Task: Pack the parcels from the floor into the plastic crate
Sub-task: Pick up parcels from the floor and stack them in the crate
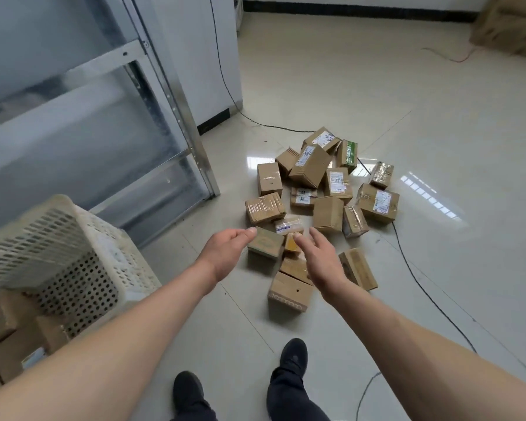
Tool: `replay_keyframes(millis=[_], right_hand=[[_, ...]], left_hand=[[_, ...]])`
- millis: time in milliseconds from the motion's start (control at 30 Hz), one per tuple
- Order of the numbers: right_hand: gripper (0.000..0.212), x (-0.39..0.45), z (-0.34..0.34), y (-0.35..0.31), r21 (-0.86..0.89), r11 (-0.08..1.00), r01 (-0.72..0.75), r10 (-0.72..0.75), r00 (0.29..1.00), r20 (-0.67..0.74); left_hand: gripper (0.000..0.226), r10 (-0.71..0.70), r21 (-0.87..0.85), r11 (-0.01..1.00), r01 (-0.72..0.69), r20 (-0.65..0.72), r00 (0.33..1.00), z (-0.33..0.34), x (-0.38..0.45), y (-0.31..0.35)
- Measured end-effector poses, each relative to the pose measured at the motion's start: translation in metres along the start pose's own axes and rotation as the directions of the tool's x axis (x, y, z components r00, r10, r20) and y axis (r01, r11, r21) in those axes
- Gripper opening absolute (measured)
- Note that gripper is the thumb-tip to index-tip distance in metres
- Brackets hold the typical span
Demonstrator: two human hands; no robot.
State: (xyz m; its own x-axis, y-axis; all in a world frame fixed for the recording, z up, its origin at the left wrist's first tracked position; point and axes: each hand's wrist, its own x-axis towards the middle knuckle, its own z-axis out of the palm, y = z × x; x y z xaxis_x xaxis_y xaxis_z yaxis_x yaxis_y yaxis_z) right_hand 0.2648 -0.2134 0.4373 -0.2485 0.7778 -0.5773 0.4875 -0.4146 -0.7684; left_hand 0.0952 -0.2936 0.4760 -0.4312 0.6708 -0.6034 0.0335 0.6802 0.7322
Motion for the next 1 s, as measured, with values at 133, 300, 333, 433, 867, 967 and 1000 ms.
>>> replay_keyframes(millis=[133,300,333,433,867,967,1000], right_hand=[[0.069,0.022,-0.042,-0.002,0.033,0.999,-0.031,0.032,0.999,-0.030],[0.075,0.048,-0.073,-0.008,0.062,0.995,-0.073,0.076,0.995,-0.059],[0.075,0.053,-0.078,-0.010,0.069,0.995,-0.072,0.076,0.995,-0.063],[0.076,0.072,-0.086,-0.014,0.069,0.994,-0.089,0.094,0.993,-0.075],[0.076,0.204,-0.059,-0.081,-0.024,0.991,-0.133,0.128,0.982,-0.137],[0.072,0.235,-0.043,-0.088,-0.026,0.987,-0.157,0.152,0.980,-0.131],[0.072,0.243,-0.038,-0.090,-0.031,0.987,-0.157,0.152,0.980,-0.124]], left_hand=[[0.034,0.020,0.004,1.000,-0.020,0.041,0.999,0.038,0.009,0.029],[0.017,0.024,0.033,0.999,-0.027,0.089,0.996,0.062,0.035,0.052],[0.018,0.027,0.029,0.999,-0.030,0.097,0.995,0.065,0.042,0.055],[0.028,0.028,0.016,0.999,-0.030,0.103,0.994,0.069,0.068,0.064],[0.022,-0.049,0.016,0.999,0.047,0.170,0.984,0.031,0.221,0.100],[0.018,-0.064,0.039,0.998,0.058,0.159,0.985,0.018,0.253,0.109],[0.017,-0.067,0.044,0.997,0.060,0.160,0.985,0.015,0.263,0.110]])
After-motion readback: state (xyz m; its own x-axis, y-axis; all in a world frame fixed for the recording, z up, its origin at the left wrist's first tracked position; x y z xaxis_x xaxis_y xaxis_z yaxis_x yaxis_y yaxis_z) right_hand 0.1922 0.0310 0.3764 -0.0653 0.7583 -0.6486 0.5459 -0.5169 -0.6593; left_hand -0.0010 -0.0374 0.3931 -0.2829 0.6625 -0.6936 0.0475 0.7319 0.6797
